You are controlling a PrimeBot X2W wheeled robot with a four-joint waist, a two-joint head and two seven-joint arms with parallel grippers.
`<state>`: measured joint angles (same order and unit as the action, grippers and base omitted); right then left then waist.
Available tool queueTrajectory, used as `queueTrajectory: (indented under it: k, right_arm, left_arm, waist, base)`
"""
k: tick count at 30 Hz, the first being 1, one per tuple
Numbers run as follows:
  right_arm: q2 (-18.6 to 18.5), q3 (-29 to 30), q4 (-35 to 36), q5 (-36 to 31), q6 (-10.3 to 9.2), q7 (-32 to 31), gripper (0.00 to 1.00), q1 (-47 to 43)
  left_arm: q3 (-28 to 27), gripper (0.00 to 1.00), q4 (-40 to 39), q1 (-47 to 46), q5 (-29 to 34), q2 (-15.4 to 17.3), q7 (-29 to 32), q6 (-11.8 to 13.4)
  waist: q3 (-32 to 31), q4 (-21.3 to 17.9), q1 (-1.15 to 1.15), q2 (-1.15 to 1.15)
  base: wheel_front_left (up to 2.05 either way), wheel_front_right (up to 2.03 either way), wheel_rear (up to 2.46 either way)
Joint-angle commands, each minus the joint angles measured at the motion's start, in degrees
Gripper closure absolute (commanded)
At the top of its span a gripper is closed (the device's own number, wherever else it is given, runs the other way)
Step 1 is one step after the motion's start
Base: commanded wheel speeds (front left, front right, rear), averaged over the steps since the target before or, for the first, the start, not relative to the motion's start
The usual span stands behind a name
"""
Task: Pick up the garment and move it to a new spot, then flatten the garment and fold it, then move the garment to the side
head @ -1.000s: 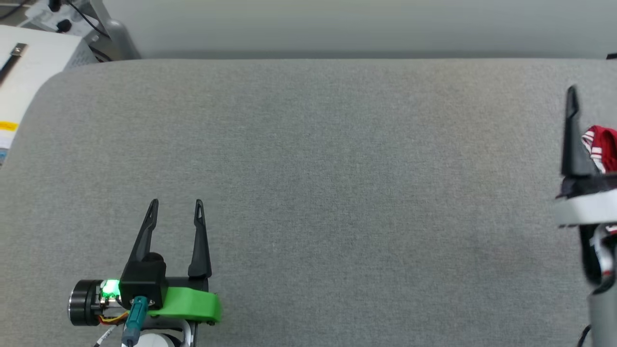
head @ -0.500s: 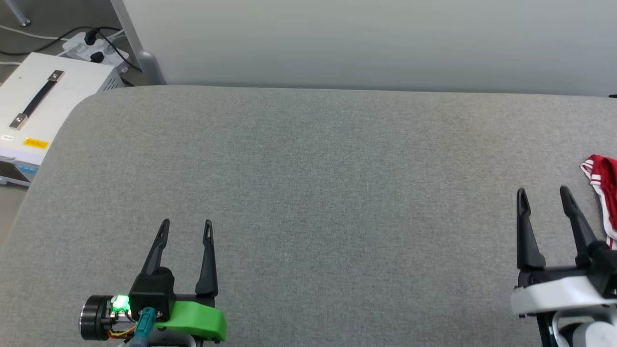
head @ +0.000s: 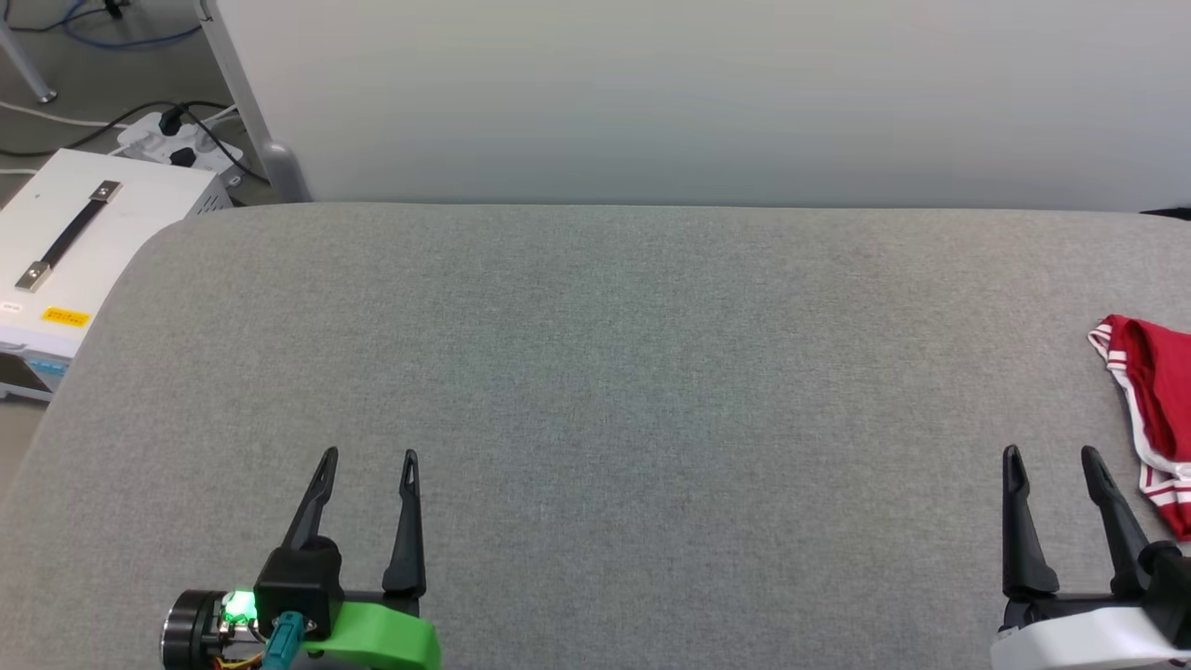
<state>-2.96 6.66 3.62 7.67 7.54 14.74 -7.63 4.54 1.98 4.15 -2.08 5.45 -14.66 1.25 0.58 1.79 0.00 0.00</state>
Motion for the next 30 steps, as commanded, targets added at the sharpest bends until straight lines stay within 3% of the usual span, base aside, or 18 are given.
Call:
queueTrajectory:
  k: [1,17,18,30]
  right_arm:
    - [0.07,-0.41,-0.04,0.32,-0.05,0.26,0.00,-0.98]
    - [0.08,-1.86,-0.42,-0.57,-0.05,0.26,0.00,-1.93]
    - [0.05,-1.73,-0.26,-0.03,0.00,-0.03,1.00,-1.43]
    - [0.08,-1.98,-0.44,-0.37,0.00,-0.86,1.00,-0.93]
  left_arm:
    - [-0.27,0.00,0.22,1.07,-0.23,-0.26,-0.34,-0.22]
    - [-0.95,0.00,0.25,2.00,-0.79,-0.93,-0.34,-1.64]
    - [-0.89,1.00,0.34,1.19,-0.50,-0.54,0.05,-1.44]
    - [-1.11,1.00,0.21,0.87,-0.35,-0.62,0.91,-1.43]
  waist:
    - [-0.41,-0.35,0.00,0.00]
    - [-0.87,-1.20,0.00,0.00]
    - [-0.87,-1.21,0.00,0.00]
    - [-0.85,-1.25,0.00,0.00]
  base:
    - [0.00,0.00,0.00]
    - [0.00,0.00,0.00]
    - [0.00,0.00,0.00]
    - [0.00,0.00,0.00]
